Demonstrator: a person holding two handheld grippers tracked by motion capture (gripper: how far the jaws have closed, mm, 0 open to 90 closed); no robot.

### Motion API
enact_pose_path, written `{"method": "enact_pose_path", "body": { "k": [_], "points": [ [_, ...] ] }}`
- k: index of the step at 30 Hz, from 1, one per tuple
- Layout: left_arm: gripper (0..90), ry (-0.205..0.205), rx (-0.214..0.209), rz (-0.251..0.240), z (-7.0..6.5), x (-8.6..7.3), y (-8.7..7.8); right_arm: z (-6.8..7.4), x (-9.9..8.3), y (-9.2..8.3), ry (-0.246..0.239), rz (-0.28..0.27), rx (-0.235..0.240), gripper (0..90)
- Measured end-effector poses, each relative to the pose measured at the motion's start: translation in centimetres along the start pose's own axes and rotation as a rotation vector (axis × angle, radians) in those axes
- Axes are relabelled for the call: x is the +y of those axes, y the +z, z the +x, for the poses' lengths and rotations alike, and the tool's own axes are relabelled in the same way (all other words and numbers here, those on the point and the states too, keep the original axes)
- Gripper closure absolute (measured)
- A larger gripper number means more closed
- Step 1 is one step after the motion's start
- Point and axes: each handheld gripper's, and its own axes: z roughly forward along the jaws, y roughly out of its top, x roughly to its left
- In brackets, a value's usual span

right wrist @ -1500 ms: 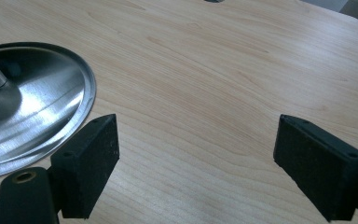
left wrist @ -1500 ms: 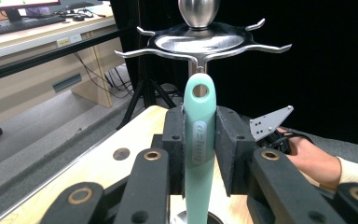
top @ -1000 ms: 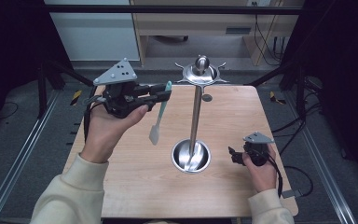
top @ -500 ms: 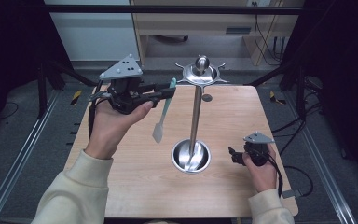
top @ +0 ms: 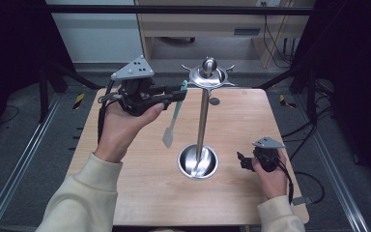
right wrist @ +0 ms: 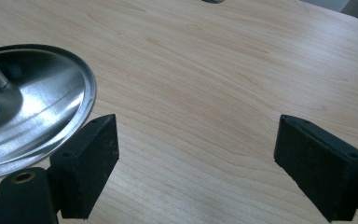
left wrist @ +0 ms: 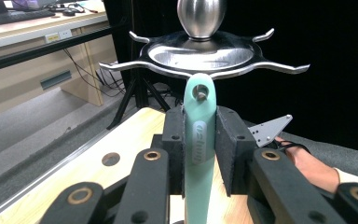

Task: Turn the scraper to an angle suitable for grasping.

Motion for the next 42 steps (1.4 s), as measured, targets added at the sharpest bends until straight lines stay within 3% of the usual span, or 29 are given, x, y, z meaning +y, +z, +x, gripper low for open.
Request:
{"method": "enact_pose_path", "body": {
  "k": [38, 40, 42],
  "points": [
    [73.5, 0.01, 0.009, -0.031, -0.3, -0.3, 1.2, -0.2, -0.1, 0.1, 0.009, 0.005, -0.008, 13.0],
    [71.7, 0.008, 0.007, -0.033, -0.3, -0.3, 1.1, -0.2, 0.0, 0.1, 0.011, 0.007, -0.004, 12.8],
    [64.3, 0.015, 0.025, -0.038, -0.5, -0.4, 1.0, -0.1, 0.0, 0.0, 0.011, 0.009, -0.004, 12.7]
  ]
}}
